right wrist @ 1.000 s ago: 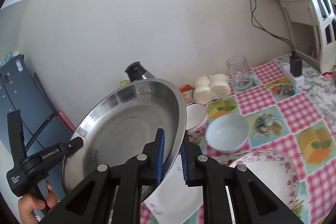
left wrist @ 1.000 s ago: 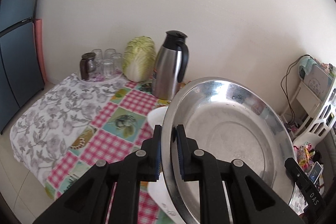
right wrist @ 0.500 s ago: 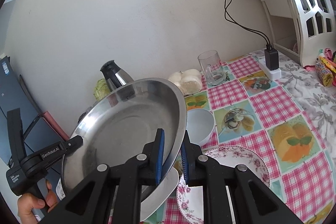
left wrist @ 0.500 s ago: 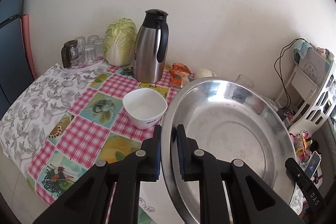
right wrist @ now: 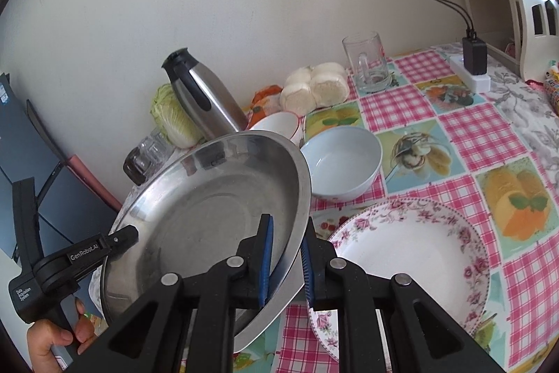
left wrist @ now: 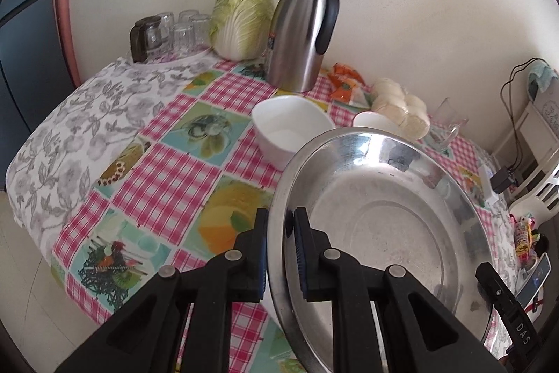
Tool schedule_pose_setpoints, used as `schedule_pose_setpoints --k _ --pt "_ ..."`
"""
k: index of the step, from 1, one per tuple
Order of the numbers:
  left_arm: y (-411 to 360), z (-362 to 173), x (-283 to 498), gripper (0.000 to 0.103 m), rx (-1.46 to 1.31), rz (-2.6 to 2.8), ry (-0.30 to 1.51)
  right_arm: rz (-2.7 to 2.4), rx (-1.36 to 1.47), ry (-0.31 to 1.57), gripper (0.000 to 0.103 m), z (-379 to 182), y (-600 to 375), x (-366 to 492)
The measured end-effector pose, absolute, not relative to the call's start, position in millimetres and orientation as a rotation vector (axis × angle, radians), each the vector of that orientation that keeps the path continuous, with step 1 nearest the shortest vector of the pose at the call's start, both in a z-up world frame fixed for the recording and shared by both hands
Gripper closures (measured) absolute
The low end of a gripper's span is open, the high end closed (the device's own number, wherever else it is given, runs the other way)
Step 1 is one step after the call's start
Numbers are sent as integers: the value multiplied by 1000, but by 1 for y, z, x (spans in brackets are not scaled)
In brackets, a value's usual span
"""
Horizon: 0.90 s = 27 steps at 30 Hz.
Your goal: Organize plates and bowls
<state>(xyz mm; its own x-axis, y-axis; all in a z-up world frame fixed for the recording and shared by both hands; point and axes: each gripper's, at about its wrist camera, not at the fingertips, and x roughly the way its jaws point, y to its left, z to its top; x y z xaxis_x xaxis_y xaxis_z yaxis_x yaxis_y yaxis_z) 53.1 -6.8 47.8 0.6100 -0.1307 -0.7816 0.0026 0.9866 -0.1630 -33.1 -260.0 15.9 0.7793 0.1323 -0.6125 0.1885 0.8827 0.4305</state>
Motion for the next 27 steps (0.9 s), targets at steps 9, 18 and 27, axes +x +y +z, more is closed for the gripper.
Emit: schedule_pose_setpoints --k 9,18,27 --pt "4 21 63 88 -151 -33 1018 -34 499 781 86 -10 -249 -21" --pt "5 2 69 88 -131 -10 1084 -42 503 849 86 -30 -246 -14" --pt "0 -14 73 84 -77 4 1129 -56 471 874 86 -38 -241 -8"
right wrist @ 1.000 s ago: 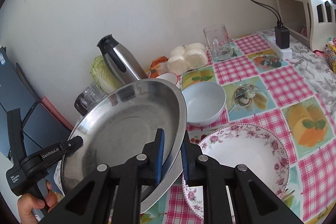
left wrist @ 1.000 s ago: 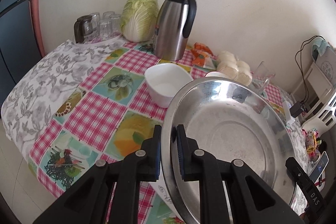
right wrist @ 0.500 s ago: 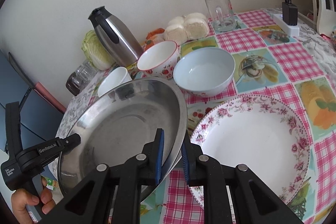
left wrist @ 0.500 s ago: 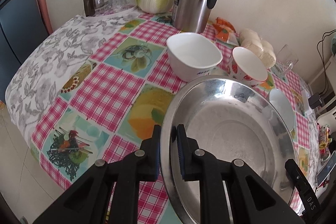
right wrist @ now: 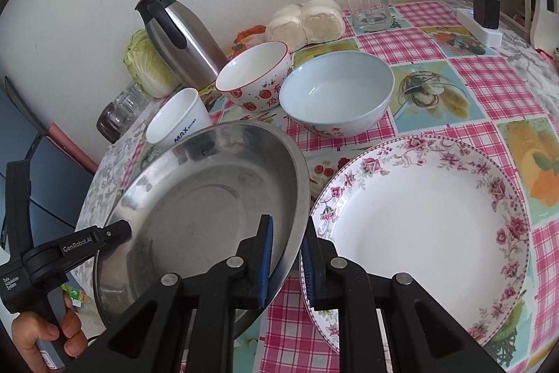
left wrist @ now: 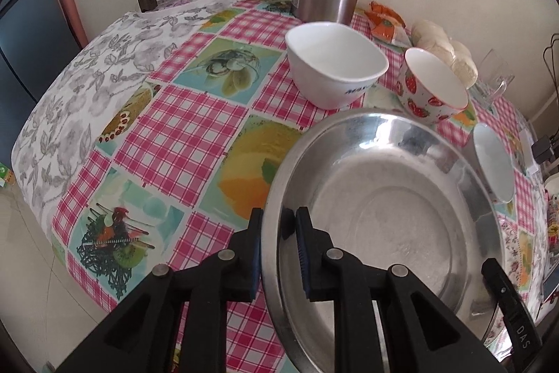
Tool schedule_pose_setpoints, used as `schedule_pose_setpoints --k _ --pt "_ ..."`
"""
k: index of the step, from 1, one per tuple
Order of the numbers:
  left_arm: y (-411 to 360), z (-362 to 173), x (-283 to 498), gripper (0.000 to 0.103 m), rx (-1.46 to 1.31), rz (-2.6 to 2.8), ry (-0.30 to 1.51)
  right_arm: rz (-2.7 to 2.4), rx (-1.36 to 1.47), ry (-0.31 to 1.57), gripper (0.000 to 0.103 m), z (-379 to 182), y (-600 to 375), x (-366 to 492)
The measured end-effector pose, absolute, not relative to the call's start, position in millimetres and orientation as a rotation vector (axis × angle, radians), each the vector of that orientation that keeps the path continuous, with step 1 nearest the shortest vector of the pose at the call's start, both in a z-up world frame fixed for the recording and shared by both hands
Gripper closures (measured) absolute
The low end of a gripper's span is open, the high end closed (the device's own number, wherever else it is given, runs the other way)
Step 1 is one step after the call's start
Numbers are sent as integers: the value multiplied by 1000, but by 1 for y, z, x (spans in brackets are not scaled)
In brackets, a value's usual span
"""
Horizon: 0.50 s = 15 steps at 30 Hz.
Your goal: Organize plates and bowls
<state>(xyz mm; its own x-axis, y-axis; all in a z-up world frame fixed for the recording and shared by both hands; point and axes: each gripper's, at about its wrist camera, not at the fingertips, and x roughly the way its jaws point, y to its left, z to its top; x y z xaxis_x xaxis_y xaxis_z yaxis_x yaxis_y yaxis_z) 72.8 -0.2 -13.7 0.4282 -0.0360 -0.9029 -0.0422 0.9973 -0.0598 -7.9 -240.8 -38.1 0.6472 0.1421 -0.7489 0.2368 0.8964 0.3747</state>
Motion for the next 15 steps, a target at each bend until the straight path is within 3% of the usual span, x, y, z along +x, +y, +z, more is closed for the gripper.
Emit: schedule_pose_setpoints --k 15 --pt "-3 -33 77 78 -77 -21 1197 -81 482 933 86 -56 -244 -2"
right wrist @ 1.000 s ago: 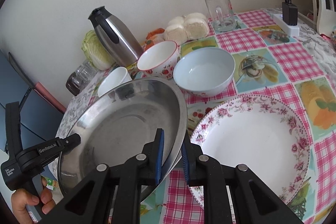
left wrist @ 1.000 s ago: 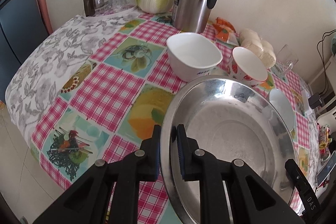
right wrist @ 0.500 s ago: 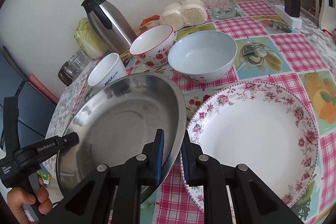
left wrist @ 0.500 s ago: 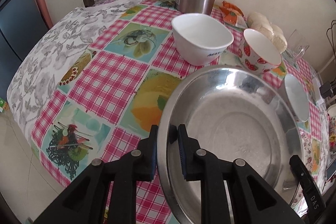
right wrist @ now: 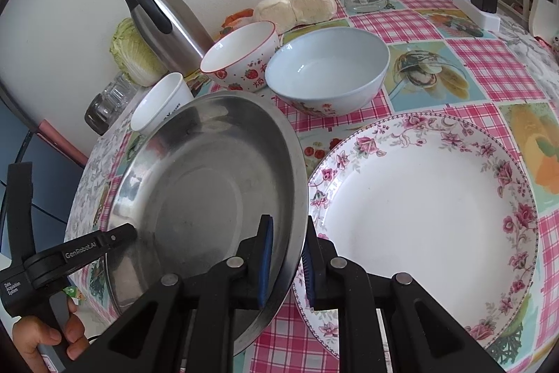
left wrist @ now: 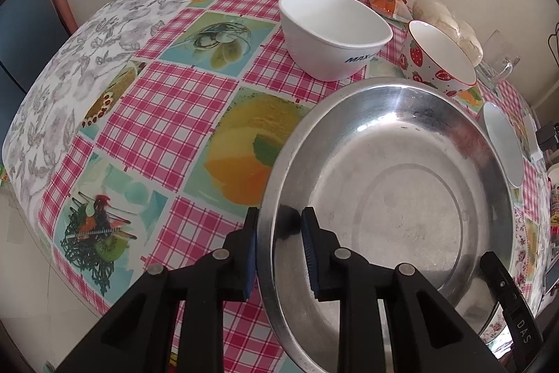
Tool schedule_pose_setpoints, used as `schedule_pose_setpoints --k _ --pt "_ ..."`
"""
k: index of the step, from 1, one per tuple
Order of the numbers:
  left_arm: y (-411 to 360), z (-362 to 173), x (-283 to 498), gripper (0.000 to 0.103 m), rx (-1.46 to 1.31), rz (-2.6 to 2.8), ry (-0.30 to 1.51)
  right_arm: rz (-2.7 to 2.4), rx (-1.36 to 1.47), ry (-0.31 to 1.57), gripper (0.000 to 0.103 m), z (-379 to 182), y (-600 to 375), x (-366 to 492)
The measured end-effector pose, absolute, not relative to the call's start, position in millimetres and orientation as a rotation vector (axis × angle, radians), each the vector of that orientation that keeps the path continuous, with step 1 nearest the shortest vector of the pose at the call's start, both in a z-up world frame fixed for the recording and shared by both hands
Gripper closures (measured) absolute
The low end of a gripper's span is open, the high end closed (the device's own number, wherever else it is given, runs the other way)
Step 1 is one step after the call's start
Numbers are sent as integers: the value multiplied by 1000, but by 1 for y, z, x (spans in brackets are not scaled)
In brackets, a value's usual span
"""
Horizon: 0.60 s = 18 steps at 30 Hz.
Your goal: Organize plates and bowls
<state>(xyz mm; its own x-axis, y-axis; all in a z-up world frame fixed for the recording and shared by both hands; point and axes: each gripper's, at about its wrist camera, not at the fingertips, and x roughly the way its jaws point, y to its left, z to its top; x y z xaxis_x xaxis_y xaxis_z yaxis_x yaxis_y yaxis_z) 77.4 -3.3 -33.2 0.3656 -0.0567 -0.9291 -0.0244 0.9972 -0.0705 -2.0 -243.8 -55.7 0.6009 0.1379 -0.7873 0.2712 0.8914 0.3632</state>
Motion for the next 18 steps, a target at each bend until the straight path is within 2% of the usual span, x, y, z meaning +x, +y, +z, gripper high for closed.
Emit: schedule_pose_setpoints --k 18 --pt "8 -26 78 76 -105 41 1195 -77 462 937 84 -49 -239 -1"
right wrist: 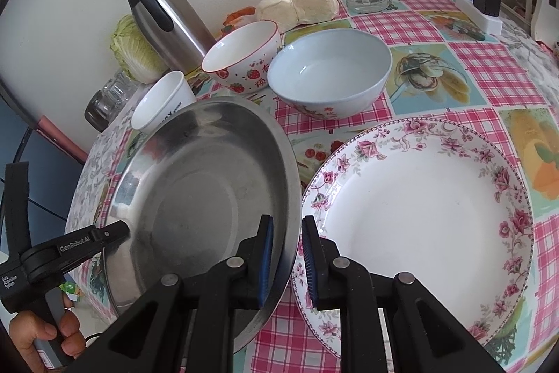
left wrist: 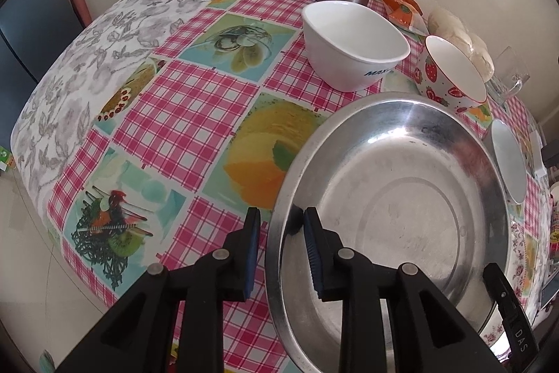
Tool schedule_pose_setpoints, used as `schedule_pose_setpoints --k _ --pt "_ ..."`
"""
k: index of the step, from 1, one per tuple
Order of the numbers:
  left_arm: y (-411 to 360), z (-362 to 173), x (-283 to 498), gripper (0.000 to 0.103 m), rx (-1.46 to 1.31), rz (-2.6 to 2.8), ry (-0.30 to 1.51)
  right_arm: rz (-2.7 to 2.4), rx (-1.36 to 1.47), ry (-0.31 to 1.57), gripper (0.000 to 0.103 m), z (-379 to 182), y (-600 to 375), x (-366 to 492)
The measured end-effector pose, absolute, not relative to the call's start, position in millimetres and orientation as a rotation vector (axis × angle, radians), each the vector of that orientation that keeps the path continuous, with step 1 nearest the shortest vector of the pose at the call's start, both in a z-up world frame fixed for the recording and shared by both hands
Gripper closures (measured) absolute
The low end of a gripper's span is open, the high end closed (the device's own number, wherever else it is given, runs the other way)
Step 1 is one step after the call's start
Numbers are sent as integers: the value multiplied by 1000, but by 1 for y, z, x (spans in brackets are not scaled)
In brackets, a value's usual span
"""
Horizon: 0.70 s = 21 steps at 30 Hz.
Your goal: Organize plates and bowls
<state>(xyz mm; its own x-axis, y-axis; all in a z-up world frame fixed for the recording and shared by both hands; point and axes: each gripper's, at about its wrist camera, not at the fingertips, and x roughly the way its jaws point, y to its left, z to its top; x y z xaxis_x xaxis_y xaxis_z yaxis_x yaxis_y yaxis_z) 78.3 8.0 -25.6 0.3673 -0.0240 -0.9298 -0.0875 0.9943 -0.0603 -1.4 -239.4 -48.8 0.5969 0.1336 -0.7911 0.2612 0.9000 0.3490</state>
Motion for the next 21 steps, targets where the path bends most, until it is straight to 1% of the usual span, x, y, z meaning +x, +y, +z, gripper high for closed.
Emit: schedule_pose_setpoints --k 2,4,7,8,9,10,11,13,14,15,16,18,19,20,21 --pt "7 -23 78 71 -93 45 1188 -86 468 934 84 -47 -240 -2" --pt "7 -20 78 56 -93 45 1179 -93 477 932 84 -46 -242 -2" --pt "7 -12 77 46 -99 39 1158 -109 485 924 84 -43 -245 -4" --pt "6 -10 76 43 -97 35 1153 -115 488 920 75 -42 -245 -5" --pt "5 -8 76 37 -93 32 1148 -121 489 917 63 -41 -246 -5" --pt "3 -7 76 32 -86 32 1141 -126 488 912 59 -40 -247 -6" --pt "2 -5 75 31 -76 34 1136 -132 485 909 55 -39 -247 -6" --pt "-2 -3 75 25 -49 38 1125 -136 480 901 47 -37 -247 -7" --pt "-4 -2 75 23 -35 40 1120 -140 477 898 39 -36 -247 -7" --pt "-5 -2 75 22 -23 41 1116 -142 473 894 36 -36 -246 -7" --pt "-6 -1 74 22 -11 41 1113 -143 469 893 35 -36 -247 -7" --pt "-8 -1 74 22 13 44 1106 -148 459 888 29 -35 -247 -7" --pt "-9 -1 74 18 27 45 1102 -149 452 885 27 -35 -246 -7" --pt "-11 -1 74 14 39 47 1098 -150 446 882 21 -35 -246 -7" --pt "-12 -1 73 8 52 49 1091 -148 439 879 15 -34 -245 -7"
